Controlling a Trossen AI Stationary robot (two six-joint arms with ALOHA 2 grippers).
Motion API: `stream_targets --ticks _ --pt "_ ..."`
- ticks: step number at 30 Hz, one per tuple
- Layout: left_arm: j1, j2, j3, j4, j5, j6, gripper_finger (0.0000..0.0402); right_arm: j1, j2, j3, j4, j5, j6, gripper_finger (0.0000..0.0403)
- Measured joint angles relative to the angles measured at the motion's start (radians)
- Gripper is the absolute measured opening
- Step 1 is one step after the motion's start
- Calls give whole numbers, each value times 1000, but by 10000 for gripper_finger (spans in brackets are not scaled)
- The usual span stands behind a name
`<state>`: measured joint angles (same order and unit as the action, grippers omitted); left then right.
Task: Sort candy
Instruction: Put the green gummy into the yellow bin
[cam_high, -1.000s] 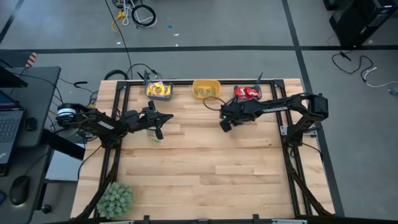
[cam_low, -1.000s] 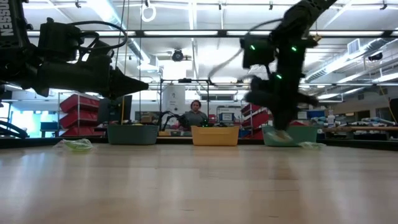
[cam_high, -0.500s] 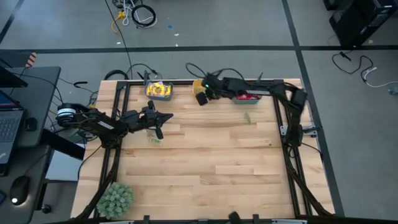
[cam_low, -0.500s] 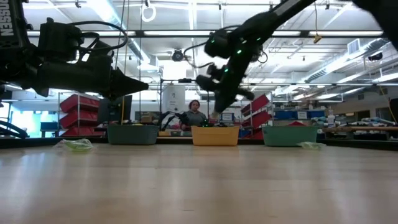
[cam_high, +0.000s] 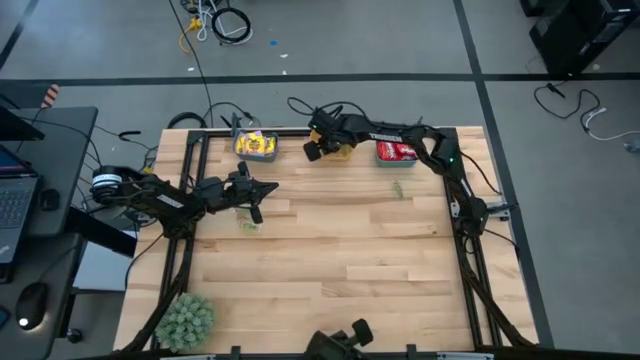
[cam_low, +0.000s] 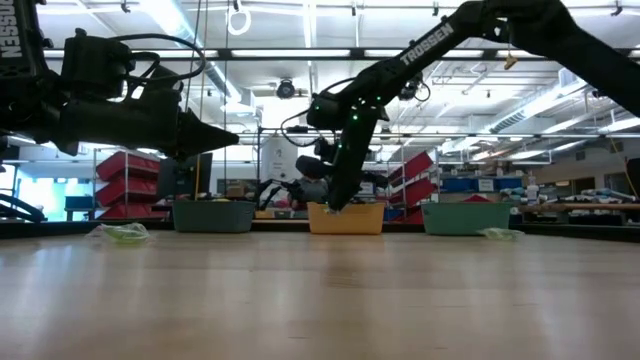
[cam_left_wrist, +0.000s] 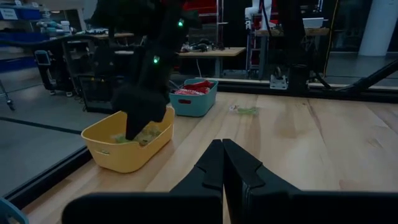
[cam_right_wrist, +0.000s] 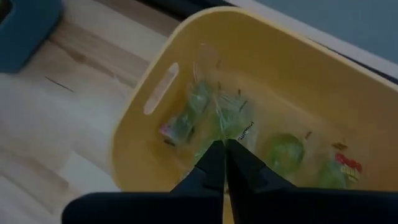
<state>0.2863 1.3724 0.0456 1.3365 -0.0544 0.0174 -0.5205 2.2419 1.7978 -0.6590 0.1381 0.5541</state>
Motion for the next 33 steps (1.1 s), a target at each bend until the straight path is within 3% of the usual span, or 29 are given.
stream_targets --ticks 6,17,20,25,29,33 --pt "0 0 0 -2 0 0 0 0 -2 2 1 0 0 33" --pt "0 0 0 -5 1 -1 0 -2 -14 31 -14 3 -106 125" --pt "0 0 0 -5 3 -1 0 2 -50 38 -69 11 -191 105" --pt "0 0 0 -18 3 0 0 31 -136 28 -210 60 -333 12" --pt "0 0 0 -31 4 -2 0 58 -242 -92 -195 66 -352 5" --pt "0 0 0 -28 3 -2 0 82 -370 -301 -51 57 -338 2"
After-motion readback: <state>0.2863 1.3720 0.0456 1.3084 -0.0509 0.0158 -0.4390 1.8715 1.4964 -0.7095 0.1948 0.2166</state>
